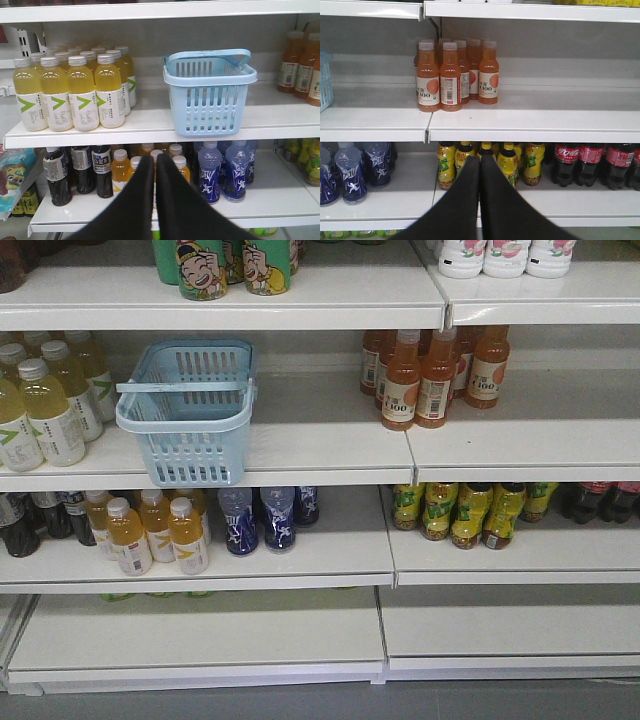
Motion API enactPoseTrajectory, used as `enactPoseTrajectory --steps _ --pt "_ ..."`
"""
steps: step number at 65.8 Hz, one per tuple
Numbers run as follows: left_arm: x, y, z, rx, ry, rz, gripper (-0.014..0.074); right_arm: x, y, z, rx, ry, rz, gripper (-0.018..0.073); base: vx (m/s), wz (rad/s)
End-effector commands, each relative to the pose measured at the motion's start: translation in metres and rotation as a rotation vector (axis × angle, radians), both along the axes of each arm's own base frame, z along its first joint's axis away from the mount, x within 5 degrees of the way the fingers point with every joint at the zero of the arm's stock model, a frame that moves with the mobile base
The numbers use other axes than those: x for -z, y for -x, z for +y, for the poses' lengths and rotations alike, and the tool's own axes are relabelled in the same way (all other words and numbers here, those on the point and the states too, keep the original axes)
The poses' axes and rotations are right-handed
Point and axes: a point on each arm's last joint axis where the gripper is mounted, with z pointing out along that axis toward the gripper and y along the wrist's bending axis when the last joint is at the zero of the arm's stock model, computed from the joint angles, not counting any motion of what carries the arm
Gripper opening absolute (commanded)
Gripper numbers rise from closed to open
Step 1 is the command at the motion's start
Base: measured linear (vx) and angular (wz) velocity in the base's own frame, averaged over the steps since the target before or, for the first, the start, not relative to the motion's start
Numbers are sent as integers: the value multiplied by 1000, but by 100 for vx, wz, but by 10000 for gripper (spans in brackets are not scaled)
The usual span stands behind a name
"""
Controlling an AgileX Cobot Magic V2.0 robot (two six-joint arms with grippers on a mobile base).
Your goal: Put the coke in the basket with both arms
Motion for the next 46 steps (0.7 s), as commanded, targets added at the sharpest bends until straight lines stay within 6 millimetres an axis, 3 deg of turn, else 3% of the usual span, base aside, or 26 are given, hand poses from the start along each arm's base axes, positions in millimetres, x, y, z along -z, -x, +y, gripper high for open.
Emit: enactPoseTrajectory --steps 1,46 --pt "-19 3 -1 9 -1 -130 -6 -5 0 -1 9 11 -79 -10 7 0" --pt "-19 3 -1 9 -1 -130 -6 -5 0 -1 9 11 -79 -10 5 0"
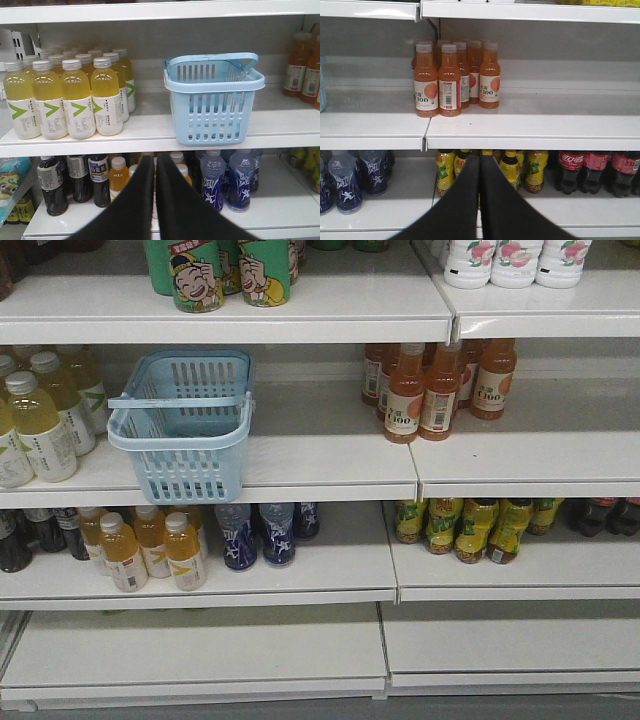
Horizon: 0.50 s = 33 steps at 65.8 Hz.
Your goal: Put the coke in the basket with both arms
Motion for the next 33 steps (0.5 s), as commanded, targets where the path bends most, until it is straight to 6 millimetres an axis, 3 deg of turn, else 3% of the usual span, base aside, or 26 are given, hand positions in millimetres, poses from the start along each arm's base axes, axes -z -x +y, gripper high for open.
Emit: enactPoseTrajectory --steps 1,33 --pt "-19 3 -1 9 -1 -130 -6 -5 0 -1 9 11 -79 -10 4 0" --pt "-19 3 -1 9 -1 -130 -6 -5 0 -1 9 11 -79 -10 4 0"
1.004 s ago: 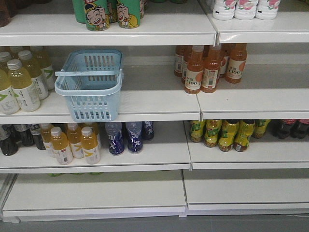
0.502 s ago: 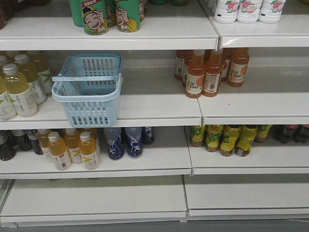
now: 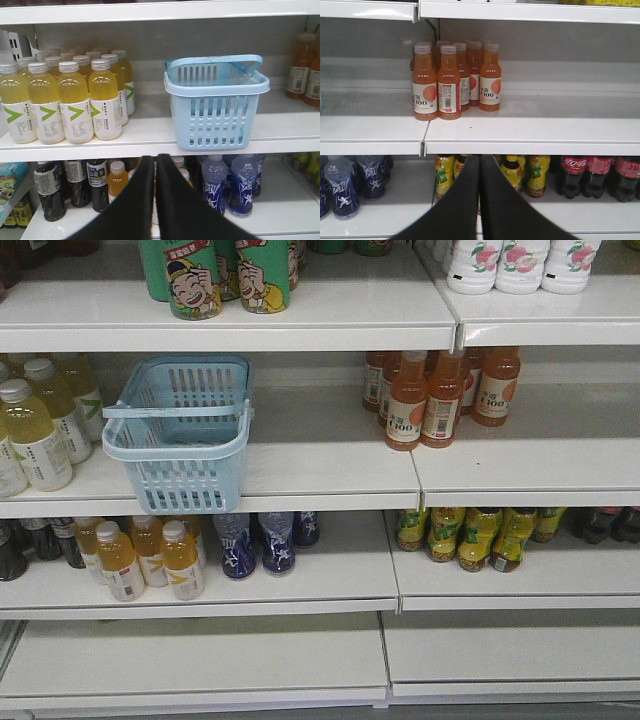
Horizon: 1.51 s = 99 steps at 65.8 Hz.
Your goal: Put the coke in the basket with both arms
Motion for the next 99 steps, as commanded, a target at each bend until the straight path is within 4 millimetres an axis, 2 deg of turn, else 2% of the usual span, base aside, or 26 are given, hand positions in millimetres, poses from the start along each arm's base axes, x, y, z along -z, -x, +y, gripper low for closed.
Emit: enactPoseTrajectory --steps 1,99 --pt "-19 3 -1 9 -1 -130 -6 -5 0 -1 9 11 -79 -10 4 0" --pt "-19 3 -1 9 -1 -130 -6 -5 0 -1 9 11 -79 -10 1 0"
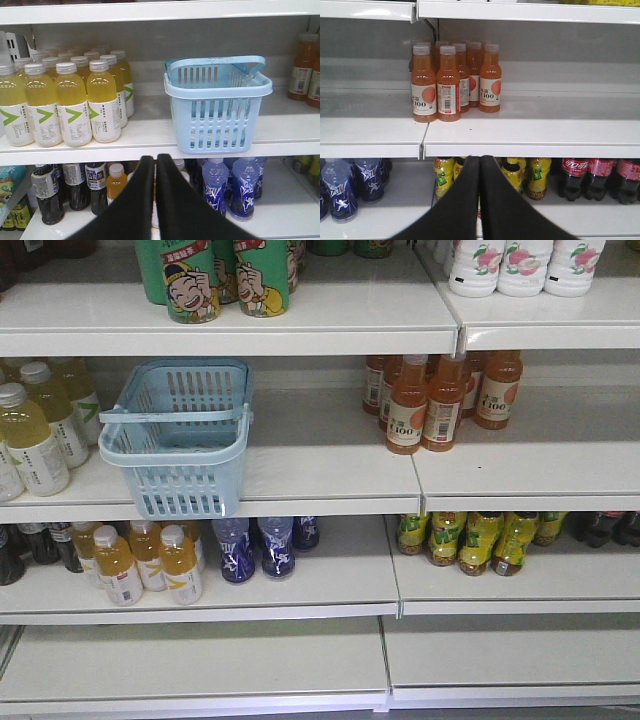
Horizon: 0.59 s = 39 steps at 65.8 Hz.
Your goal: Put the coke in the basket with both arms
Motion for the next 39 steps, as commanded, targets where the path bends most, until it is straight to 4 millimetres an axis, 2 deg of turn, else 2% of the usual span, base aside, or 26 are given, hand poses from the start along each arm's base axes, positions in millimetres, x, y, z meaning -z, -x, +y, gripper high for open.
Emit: enactPoseTrajectory --steps 1,39 --pt "-19 3 -1 9 -1 -130 -6 -5 0 -1 9 11 -79 -10 0 0" --pt "-21 3 -1 11 4 -142 -6 -5 0 -1 9 11 -79 -10 0 0"
